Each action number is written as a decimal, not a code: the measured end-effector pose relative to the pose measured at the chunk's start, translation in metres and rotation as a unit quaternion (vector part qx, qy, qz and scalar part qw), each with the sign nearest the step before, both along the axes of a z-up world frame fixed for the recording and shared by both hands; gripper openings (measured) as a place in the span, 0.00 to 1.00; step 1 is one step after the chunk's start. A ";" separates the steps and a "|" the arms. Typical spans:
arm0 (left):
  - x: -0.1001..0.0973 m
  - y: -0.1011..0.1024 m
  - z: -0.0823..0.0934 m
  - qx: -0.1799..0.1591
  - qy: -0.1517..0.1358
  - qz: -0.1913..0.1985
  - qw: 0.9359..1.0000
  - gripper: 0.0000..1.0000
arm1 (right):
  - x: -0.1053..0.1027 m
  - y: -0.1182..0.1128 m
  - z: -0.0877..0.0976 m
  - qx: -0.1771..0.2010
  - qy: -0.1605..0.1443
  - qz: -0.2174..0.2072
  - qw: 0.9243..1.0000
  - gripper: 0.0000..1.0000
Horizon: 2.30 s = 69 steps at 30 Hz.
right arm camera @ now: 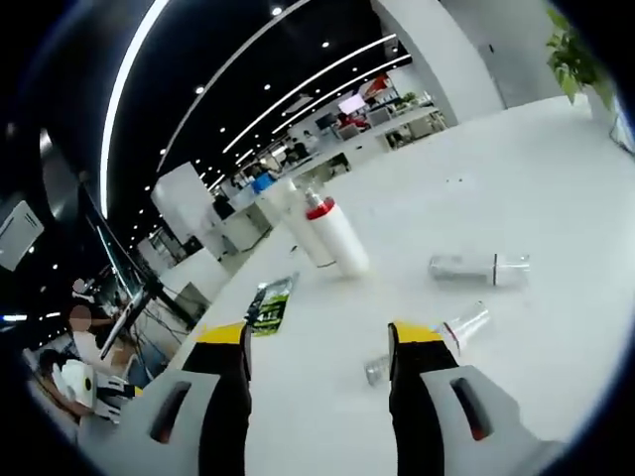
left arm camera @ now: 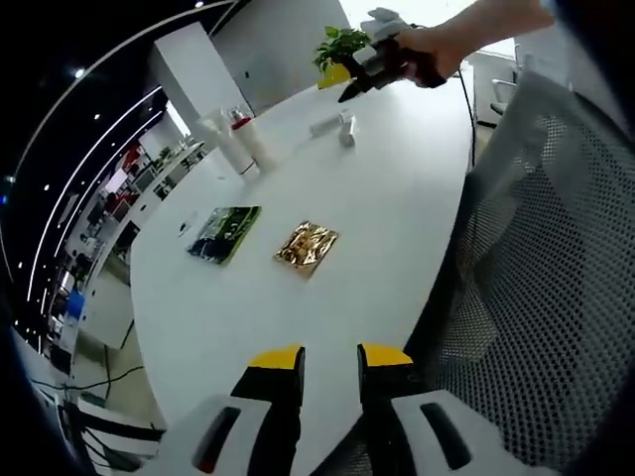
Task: Arrange the skincare products in the storage area until every visible bottle or jar stands upright without overlapping.
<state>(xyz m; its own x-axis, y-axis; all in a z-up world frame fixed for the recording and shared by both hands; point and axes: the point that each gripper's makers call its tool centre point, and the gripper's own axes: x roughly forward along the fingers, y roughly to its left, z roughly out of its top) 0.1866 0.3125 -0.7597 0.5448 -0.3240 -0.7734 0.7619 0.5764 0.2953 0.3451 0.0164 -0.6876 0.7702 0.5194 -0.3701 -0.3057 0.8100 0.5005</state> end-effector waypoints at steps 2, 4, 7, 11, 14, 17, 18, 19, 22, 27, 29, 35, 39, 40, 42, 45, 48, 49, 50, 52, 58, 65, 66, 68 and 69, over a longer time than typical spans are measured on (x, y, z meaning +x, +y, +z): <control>0.000 0.001 0.000 0.002 -0.001 -0.001 1.000 0.22 | -0.005 -0.003 -0.008 -0.012 0.012 0.002 1.000 0.51; 0.002 0.002 0.000 0.005 -0.006 -0.001 1.000 0.22 | -0.005 -0.013 -0.016 -0.049 0.013 -0.006 0.999 0.51; 0.001 0.000 0.001 0.006 -0.007 -0.006 1.000 0.22 | -0.001 -0.020 -0.027 -0.101 0.021 0.001 0.995 0.56; 0.000 0.000 -0.001 0.013 -0.003 -0.010 1.000 0.22 | 0.004 -0.028 -0.048 -0.135 0.063 0.004 0.989 0.62; 0.000 0.003 -0.002 0.019 -0.003 -0.007 1.000 0.22 | 0.013 -0.035 -0.055 -0.110 0.088 -0.037 0.989 0.61; -0.001 0.004 -0.004 0.021 0.002 -0.007 1.000 0.22 | 0.022 -0.037 -0.061 -0.058 0.119 -0.077 0.988 0.64; -0.001 0.004 -0.005 0.024 0.005 -0.009 1.000 0.22 | 0.023 -0.035 -0.061 -0.053 0.123 -0.081 0.988 0.64; -0.002 0.004 -0.006 0.025 0.006 -0.009 1.000 0.22 | 0.026 -0.035 -0.065 -0.057 0.131 -0.080 0.986 0.64; -0.001 0.005 -0.004 0.031 0.000 -0.013 0.999 0.22 | 0.031 -0.035 -0.067 -0.098 0.128 -0.070 0.984 0.63; -0.001 0.005 -0.004 0.034 0.001 -0.014 0.999 0.22 | 0.040 -0.027 -0.065 -0.109 0.129 -0.055 0.984 0.61; -0.002 0.005 -0.004 0.035 0.002 -0.014 0.999 0.22 | 0.043 -0.026 -0.066 -0.124 0.131 -0.048 0.982 0.61; -0.001 0.006 -0.004 0.037 0.003 -0.011 0.999 0.22 | 0.046 -0.013 -0.074 -0.164 0.140 0.000 0.976 0.58; 0.001 0.008 -0.003 0.037 -0.001 -0.006 0.999 0.22 | 0.040 -0.004 -0.080 -0.215 0.127 0.049 0.967 0.53; 0.001 0.008 -0.002 0.038 -0.003 -0.005 0.999 0.22 | 0.038 -0.002 -0.080 -0.218 0.128 0.056 0.966 0.51; 0.002 0.009 -0.002 0.038 -0.004 -0.003 0.999 0.22 | 0.035 -0.004 -0.084 -0.249 0.129 0.077 0.957 0.45; 0.002 0.009 -0.001 0.038 -0.006 -0.003 0.999 0.22 | 0.033 -0.013 -0.089 -0.315 0.119 0.111 0.935 0.34; 0.003 0.009 0.001 0.035 -0.009 0.003 0.999 0.22 | 0.035 -0.016 -0.093 -0.329 0.115 0.120 0.929 0.22; 0.004 0.010 0.002 0.033 -0.011 0.007 0.999 0.22 | 0.034 -0.014 -0.093 -0.317 0.115 0.126 0.933 0.21; 0.005 0.011 0.002 0.033 -0.012 0.009 0.999 0.22 | 0.035 -0.015 -0.094 -0.319 0.115 0.121 0.933 0.20; 0.005 0.012 0.003 0.035 -0.014 0.010 0.999 0.22 | 0.034 -0.012 -0.096 -0.329 0.118 0.132 0.927 0.19; 0.004 0.010 0.005 0.033 -0.019 0.004 0.999 0.22 | 0.026 -0.005 -0.096 -0.319 0.117 0.144 0.930 0.18; 0.009 0.004 0.015 -0.019 -0.020 0.026 0.999 0.22 | 0.010 0.036 -0.070 -0.250 0.073 0.139 0.955 0.18; 0.011 0.002 0.018 -0.038 -0.022 0.035 0.998 0.22 | 0.007 0.044 -0.065 -0.234 0.069 0.137 0.960 0.18; 0.014 0.002 0.023 -0.055 -0.026 0.044 0.997 0.23 | 0.000 0.065 -0.051 -0.210 0.046 0.143 0.966 0.18; 0.015 0.002 0.024 -0.062 -0.027 0.047 0.997 0.23 | -0.006 0.080 -0.043 -0.194 0.033 0.153 0.968 0.18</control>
